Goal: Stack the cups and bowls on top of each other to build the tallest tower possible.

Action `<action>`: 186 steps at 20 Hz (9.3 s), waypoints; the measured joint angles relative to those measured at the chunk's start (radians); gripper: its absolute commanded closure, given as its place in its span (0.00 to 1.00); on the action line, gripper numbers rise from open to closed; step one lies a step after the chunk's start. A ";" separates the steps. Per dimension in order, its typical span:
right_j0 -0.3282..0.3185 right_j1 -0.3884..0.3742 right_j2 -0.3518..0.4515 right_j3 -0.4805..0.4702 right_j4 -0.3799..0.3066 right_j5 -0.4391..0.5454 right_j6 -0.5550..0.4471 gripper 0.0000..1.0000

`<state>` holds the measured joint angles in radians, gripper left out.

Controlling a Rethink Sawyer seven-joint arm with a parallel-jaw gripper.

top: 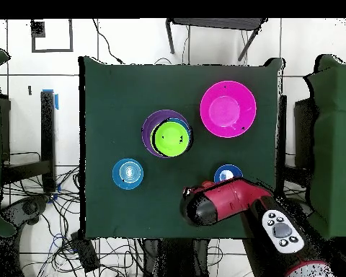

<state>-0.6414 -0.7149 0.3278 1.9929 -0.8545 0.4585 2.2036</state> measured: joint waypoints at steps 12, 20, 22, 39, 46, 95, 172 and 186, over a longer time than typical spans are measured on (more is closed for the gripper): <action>-0.135 -0.171 0.101 0.054 0.197 0.138 0.000 1.00; -0.182 -0.258 0.177 0.057 0.290 0.224 0.000 1.00; -0.185 -0.272 0.189 0.058 0.305 0.239 0.000 1.00; -0.179 -0.343 0.276 0.037 0.363 0.388 0.000 1.00; -0.162 -0.346 0.297 -0.001 0.375 0.441 0.000 1.00; 0.048 -0.374 0.299 -0.133 0.442 0.532 0.000 1.00; 0.147 -0.309 0.212 -0.254 0.442 0.524 0.000 1.00; 0.178 -0.268 0.173 -0.289 0.442 0.489 0.000 1.00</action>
<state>-0.4637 -0.9834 0.5012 1.7037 -0.4128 0.9478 2.2036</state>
